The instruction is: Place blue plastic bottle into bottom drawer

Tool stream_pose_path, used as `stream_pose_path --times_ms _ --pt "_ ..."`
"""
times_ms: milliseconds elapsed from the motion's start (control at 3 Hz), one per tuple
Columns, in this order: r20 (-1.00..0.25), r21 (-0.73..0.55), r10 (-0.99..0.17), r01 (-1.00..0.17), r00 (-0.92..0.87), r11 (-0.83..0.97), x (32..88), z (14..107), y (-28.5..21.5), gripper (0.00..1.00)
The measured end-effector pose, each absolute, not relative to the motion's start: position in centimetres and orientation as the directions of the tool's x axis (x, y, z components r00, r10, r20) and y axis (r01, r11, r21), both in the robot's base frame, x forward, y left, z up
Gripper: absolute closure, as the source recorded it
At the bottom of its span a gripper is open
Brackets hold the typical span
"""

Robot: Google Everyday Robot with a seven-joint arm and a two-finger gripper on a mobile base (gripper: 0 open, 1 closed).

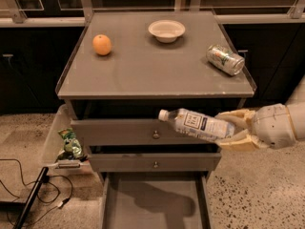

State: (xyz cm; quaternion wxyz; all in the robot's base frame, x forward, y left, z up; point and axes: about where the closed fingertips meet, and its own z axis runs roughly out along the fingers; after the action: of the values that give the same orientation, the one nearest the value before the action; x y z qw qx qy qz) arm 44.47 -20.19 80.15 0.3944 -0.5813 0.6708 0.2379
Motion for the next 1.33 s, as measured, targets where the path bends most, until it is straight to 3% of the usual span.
stream_pose_path --times_ms 667,1333 --pt "-0.804 -0.076 -0.593 -0.984 -0.034 0.16 44.6 76.8 -18.6 1.0" --pt "-0.775 0.136 -0.611 -0.987 -0.159 0.085 41.2 59.6 -14.4 1.0"
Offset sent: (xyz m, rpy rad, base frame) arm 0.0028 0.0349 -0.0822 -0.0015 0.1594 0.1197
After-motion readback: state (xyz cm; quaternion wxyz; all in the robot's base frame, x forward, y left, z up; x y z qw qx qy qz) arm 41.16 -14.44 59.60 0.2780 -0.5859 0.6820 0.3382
